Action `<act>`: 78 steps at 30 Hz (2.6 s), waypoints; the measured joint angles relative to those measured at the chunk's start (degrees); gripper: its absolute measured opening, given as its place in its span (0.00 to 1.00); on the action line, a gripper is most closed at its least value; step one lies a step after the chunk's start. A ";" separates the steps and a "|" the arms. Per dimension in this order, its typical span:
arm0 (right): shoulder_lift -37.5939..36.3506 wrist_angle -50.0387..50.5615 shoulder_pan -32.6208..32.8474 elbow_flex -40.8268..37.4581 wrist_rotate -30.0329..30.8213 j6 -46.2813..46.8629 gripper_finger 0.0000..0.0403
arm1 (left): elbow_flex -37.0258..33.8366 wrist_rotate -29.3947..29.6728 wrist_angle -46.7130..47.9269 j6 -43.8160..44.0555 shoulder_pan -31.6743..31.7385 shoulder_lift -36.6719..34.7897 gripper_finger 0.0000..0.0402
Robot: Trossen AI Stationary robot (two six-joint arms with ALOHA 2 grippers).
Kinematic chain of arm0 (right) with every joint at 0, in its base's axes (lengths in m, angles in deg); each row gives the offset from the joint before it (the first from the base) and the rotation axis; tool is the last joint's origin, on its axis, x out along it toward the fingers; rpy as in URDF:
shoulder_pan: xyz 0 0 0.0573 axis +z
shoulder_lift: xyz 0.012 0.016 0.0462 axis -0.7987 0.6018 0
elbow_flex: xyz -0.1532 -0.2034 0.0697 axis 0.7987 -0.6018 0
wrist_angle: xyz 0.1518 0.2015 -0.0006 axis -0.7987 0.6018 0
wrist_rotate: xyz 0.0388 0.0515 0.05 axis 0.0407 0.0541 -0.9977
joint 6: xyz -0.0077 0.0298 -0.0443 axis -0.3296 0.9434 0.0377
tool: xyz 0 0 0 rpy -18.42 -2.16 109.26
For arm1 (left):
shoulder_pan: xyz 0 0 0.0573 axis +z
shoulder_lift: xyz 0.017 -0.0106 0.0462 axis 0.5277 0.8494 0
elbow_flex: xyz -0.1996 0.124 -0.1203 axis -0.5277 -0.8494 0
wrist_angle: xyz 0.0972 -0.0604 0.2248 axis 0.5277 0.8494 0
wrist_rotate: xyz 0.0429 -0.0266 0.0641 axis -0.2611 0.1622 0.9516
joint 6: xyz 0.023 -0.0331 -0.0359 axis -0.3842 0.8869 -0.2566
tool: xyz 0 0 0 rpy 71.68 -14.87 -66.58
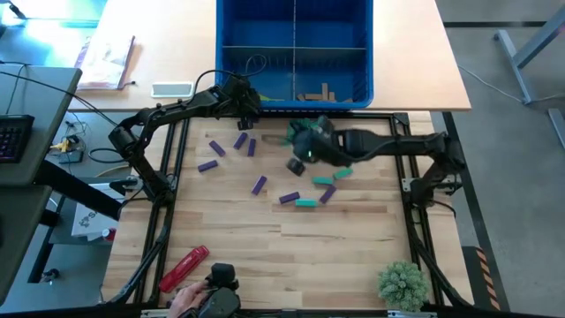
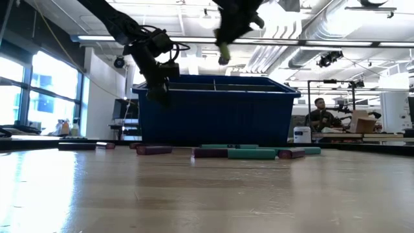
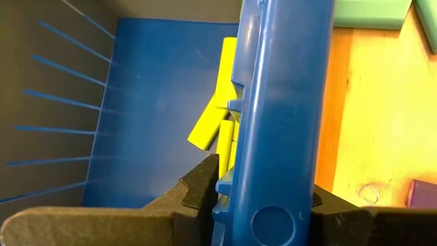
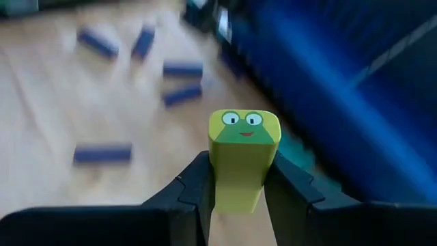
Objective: Sort blocks
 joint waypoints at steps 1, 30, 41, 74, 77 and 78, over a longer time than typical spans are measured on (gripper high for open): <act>0.00 -3.11 -1.09 0.00 -0.21 -2.61 0.21 | 0.00 0.00 -0.05 0.00 -0.02 0.00 0.20; 15.84 -49.01 -28.39 -0.11 -11.36 -6.49 0.34 | 0.00 0.91 -0.06 0.57 -0.02 0.00 0.20; 10.65 -37.15 -26.80 1.15 -24.03 -4.90 0.60 | 0.00 0.69 -0.03 0.52 0.14 0.00 0.20; -4.32 19.66 6.09 -27.08 -24.41 23.99 0.60 | 0.00 -1.08 -0.18 1.59 0.46 0.00 0.20; -4.26 9.25 4.04 -34.17 -26.45 15.49 0.60 | 0.00 -1.57 -0.14 2.83 0.46 0.00 0.20; -4.26 6.06 2.97 -36.20 -27.04 12.48 0.60 | 0.00 -1.64 -0.04 3.38 0.46 0.00 0.20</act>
